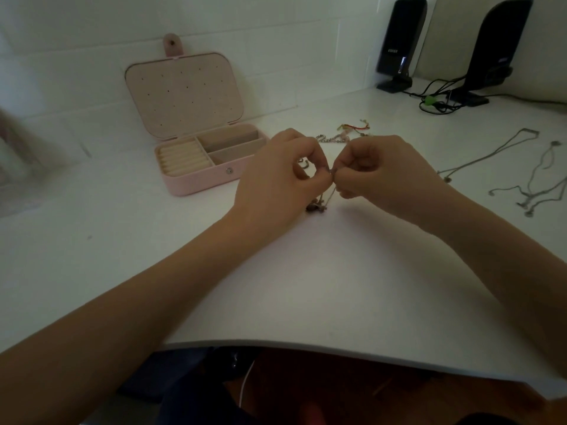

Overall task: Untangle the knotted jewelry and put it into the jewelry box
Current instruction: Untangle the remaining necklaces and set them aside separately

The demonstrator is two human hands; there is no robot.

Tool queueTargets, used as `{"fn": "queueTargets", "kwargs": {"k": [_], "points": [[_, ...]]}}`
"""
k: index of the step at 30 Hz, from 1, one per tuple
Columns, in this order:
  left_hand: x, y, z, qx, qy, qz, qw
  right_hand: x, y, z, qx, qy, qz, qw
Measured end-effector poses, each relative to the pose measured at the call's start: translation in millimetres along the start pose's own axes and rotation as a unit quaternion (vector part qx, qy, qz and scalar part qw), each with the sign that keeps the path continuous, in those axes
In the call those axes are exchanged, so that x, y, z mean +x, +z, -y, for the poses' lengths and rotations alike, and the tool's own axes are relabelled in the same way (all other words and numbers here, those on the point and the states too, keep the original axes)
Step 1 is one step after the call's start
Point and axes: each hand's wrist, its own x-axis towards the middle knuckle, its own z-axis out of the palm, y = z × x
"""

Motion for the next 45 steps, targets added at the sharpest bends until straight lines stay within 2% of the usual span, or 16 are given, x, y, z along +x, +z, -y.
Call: {"fn": "queueTargets", "kwargs": {"k": [4, 8, 12, 16, 19, 24, 33, 36, 41, 45], "points": [[2, -4, 1, -0.127, -0.138, 0.04, 0.981, 2, -3, -1, 0.109, 0.029, 0.007, 0.994], [1, -3, 0, -0.166, -0.14, 0.042, 0.975, 0, -6, 0, 0.153, 0.037, 0.024, 0.987], [0, 0, 0, -0.157, -0.15, 0.05, 0.975, -2, -3, 1, 0.11, 0.011, -0.009, 0.994], [0, 3, 3, -0.074, -0.094, 0.032, 0.992, -5, 2, 2, -0.025, -0.045, -0.067, 0.996], [0, 4, 4, -0.007, -0.045, 0.006, 0.999, -7, 5, 3, -0.04, -0.07, -0.088, 0.993], [0, 4, 6, 0.029, 0.026, 0.008, 0.999, -5, 6, 2, -0.047, -0.07, -0.086, 0.993], [3, 1, 7, 0.03, 0.027, 0.029, 0.999, 0, 0, 0, 0.015, 0.002, -0.008, 1.0], [3, -1, 6, 0.032, 0.029, 0.068, 0.997, 0, 0, 1, -0.036, -0.024, -0.013, 0.999], [3, -2, 5, -0.035, -0.055, 0.111, 0.992, -1, -3, 1, -0.039, -0.064, -0.009, 0.997], [3, 0, 7, -0.013, -0.017, 0.096, 0.995, 1, -7, -3, -0.047, -0.09, -0.022, 0.995]]}}
